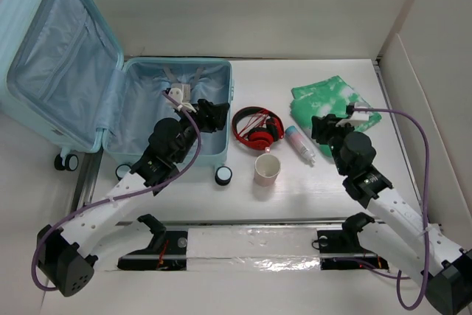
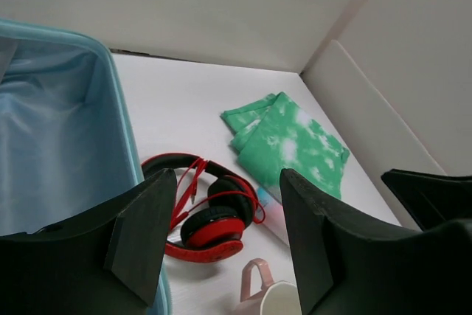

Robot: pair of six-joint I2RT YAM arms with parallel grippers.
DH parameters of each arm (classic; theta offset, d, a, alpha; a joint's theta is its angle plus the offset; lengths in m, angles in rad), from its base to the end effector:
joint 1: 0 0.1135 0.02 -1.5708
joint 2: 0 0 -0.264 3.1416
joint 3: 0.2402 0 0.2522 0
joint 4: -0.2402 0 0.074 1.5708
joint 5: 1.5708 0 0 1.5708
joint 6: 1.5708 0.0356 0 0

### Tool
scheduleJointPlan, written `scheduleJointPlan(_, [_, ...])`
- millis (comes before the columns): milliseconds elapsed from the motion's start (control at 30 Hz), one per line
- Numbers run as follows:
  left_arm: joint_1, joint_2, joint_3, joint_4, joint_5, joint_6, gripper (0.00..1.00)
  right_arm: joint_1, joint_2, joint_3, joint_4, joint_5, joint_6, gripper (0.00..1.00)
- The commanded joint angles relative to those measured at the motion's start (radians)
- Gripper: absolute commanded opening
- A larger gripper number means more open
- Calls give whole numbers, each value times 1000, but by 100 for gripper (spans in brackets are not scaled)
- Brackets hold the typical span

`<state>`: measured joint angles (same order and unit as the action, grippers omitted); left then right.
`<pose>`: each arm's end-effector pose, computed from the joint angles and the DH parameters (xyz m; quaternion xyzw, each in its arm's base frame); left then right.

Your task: Pack the luggage

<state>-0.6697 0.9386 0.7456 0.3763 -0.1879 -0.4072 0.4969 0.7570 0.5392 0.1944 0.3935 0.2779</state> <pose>0.1790 -0.1333 0.3582 0.0118 0.6406 -0.3410 0.6879 0.1710 0.0772 0.2979 0.0591 0.7123 0.1294 0.6873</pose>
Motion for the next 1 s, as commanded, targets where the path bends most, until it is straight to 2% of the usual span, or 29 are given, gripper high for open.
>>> scheduleJointPlan(0, [-10,-11,27,26,65,4,55,-8,-7,7,53,10,6,48])
scheduleJointPlan(33, [-10,2,46,10,99,2,53,-8,-10,4,51,18,7,32])
scheduleJointPlan(67, [-10,8,47,19,128,8,43,-8,-15,4,50,16,7,24])
scheduleJointPlan(100, [-10,22,41,38,151,7,39,-8,-22,4,48,8,6,14])
scheduleJointPlan(133, [-24,35,44,44,157,-4,33,-8,-27,7,40,-2,6,0])
scheduleJointPlan(167, [-33,57,57,35,160,-13,23,-8,-30,5,40,-4,6,0])
scheduleJointPlan(233, [-65,125,116,16,130,-1,11,-8,-27,5,39,17,4,0])
scheduleJointPlan(267, [-140,152,142,-25,92,19,4,-8,-24,8,34,22,4,0])
scheduleJointPlan(300, [-193,175,173,-57,38,80,1,-8,-19,13,27,22,4,0])
scheduleJointPlan(333, [-252,218,228,-91,-125,114,0,-8,-18,19,5,21,4,0])
scheduleJointPlan(367, [-351,235,241,-134,-209,142,0,-8,-18,25,-6,18,4,0])
scheduleJointPlan(433, [-375,255,245,-157,-301,168,0,-8,-27,33,-22,37,6,0])
scheduleJointPlan(467, [-375,250,241,-186,-292,157,1,-8,-36,30,-20,47,6,0])
scheduleJointPlan(533, [-344,235,227,-227,-221,127,9,-17,-45,22,-18,53,3,0])
scheduleJointPlan(567, [-335,230,222,-279,-197,114,19,-17,-47,24,-18,42,4,0])
scheduleJointPlan(600, [-335,226,212,-296,-185,110,26,-17,-54,22,-18,36,4,2])
scheduleJointPlan(700, [-335,223,170,-364,-139,68,42,-17,-55,16,-6,34,6,22])
scheduleJointPlan(733, [-335,235,161,-375,-113,50,45,-17,-50,10,6,39,7,33])
scheduleJointPlan(767, [-335,246,161,-411,-102,45,49,-17,-45,10,13,36,7,36])
scheduleJointPlan(867, [-335,296,149,-415,-58,41,53,-17,-19,21,8,2,4,40])
scheduleJointPlan(967, [-335,354,166,-405,25,47,48,-17,-1,25,7,7,0,41])
